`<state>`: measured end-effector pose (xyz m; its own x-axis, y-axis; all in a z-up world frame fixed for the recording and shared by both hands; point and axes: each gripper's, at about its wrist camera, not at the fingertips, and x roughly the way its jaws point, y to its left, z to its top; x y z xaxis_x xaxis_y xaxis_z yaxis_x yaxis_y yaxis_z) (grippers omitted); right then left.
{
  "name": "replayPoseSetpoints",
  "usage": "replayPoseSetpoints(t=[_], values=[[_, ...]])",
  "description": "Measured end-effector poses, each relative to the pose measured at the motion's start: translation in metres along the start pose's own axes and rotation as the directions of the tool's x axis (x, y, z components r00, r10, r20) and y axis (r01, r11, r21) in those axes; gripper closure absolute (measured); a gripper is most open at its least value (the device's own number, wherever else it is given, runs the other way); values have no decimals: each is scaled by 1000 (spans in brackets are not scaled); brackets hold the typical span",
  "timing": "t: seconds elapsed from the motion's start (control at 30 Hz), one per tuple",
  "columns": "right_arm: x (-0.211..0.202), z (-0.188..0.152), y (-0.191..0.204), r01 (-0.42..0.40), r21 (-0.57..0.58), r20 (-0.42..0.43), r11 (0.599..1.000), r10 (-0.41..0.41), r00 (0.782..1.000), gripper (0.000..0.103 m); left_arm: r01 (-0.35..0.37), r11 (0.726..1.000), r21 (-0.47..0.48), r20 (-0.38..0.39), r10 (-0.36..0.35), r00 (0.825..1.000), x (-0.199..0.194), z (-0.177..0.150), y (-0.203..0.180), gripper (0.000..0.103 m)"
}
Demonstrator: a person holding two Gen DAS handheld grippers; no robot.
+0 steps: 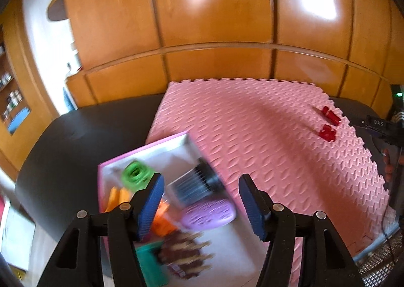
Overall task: Organize rigid objects
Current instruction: 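Reach the left tool to the red block and grasp it while the right tool moves to the red cylinder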
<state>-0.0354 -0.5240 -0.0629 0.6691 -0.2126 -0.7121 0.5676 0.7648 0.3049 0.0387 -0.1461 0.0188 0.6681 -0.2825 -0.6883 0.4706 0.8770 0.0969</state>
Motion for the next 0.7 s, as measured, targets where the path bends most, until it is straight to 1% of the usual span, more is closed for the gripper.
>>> replayPoseSetpoints(t=[0.1, 0.23, 0.37, 0.53, 0.7], values=[[-4, 1, -4, -25, 30, 0, 999, 25, 1000, 34, 32, 999, 30, 0, -32, 999, 7, 9, -20, 41], [-7, 2, -3, -28, 23, 4, 999, 28, 1000, 34, 67, 995, 78, -8, -67, 998, 18, 19, -49, 41], [-9, 3, -3, -28, 40, 14, 999, 28, 1000, 34, 110, 988, 105, -34, -107, 994, 32, 27, -75, 41], [-13, 8, -18, -22, 116, 36, 993, 18, 999, 34, 164, 979, 122, -80, -155, 985, 52, 34, -105, 41], [-14, 11, -36, -12, 209, 38, 978, 4, 999, 34, 222, 965, 141, -131, -204, 970, 73, 41, -140, 41]])
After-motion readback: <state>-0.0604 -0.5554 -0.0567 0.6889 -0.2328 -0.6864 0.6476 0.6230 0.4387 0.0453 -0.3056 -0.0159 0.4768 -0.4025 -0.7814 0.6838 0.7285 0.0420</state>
